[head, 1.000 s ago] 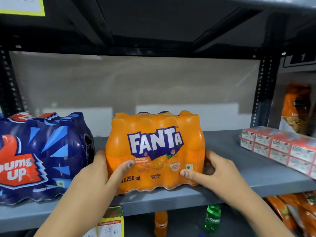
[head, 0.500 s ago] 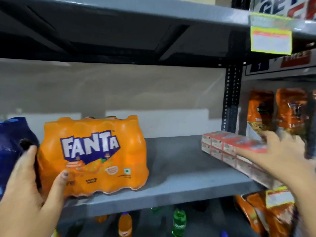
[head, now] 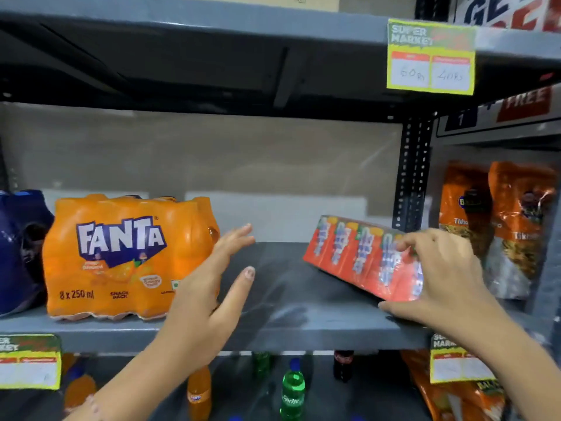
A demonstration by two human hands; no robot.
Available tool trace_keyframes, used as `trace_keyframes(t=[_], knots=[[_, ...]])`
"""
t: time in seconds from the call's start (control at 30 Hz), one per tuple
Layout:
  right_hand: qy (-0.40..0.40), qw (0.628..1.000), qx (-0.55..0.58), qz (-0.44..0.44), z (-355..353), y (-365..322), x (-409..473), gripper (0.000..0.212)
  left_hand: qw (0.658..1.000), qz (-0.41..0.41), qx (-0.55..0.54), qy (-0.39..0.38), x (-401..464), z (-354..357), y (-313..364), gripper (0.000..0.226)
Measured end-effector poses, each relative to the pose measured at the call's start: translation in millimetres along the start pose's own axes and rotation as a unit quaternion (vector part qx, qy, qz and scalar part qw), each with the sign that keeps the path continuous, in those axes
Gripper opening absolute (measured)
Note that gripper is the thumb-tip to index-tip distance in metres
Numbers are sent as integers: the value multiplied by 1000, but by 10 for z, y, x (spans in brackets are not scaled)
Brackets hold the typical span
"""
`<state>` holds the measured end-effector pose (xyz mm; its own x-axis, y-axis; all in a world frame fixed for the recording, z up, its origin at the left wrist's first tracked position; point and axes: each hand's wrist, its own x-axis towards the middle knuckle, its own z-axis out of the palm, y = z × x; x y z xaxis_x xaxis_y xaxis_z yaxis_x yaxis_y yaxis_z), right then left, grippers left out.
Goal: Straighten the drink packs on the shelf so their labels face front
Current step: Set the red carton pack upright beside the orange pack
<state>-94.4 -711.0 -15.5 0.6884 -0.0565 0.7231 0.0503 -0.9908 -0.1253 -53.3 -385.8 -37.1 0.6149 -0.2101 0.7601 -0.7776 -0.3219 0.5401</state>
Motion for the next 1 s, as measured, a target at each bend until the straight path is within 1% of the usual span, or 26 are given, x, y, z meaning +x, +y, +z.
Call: trace_keyframes(t=[0.03,0.07,0.13,0.2,0.27,0.3,0.33,0.4,0.43,0.47,0.53,0.6,0.73,0.8,0.83,0.87,0.97,1.0], knots=[[-2,1000,14,-18,37,51,16,83,1000,-5,-7,16,60,111,14,37],[3,999,19,-33,52,104,24,82,999,-34,-27,10,93,226,-5,35],[15,998,13,-61,75,134,27,78,993,-94,-55,-35,223,395,5,43],[16,996,37,-80,98,149,-7,76,975,-163,-120,-91,334,558,19,55],[22,991,106,-79,105,138,-81,72,926,-259,-234,-141,465,748,84,69],[30,986,153,-66,112,129,-128,68,897,-297,-286,-156,528,841,117,77],[43,977,202,-46,126,113,-173,65,875,-326,-316,-168,586,916,146,81],[76,947,311,18,130,72,-256,57,842,-361,-362,-170,680,989,175,86],[88,922,373,62,138,75,-281,54,830,-376,-381,-155,718,990,189,89],[87,891,431,110,147,90,-298,57,823,-388,-389,-144,749,986,186,93],[82,843,496,189,161,142,-301,79,809,-403,-406,-140,788,956,158,100],[99,817,523,221,163,150,-337,98,798,-411,-416,-141,806,932,121,106],[135,785,563,221,172,-100,-448,101,774,-421,-447,-151,823,892,75,117],[148,764,586,226,166,-292,-486,107,767,-423,-461,-143,829,847,92,118],[150,755,594,235,166,-389,-502,106,771,-423,-459,-131,831,824,107,116],[145,752,599,236,182,-488,-531,99,780,-423,-447,-113,827,791,127,114],[96,766,608,185,236,-796,-650,65,820,-413,-392,-53,796,682,132,107],[73,762,621,168,239,-910,-667,61,837,-403,-368,-30,751,647,147,106]])
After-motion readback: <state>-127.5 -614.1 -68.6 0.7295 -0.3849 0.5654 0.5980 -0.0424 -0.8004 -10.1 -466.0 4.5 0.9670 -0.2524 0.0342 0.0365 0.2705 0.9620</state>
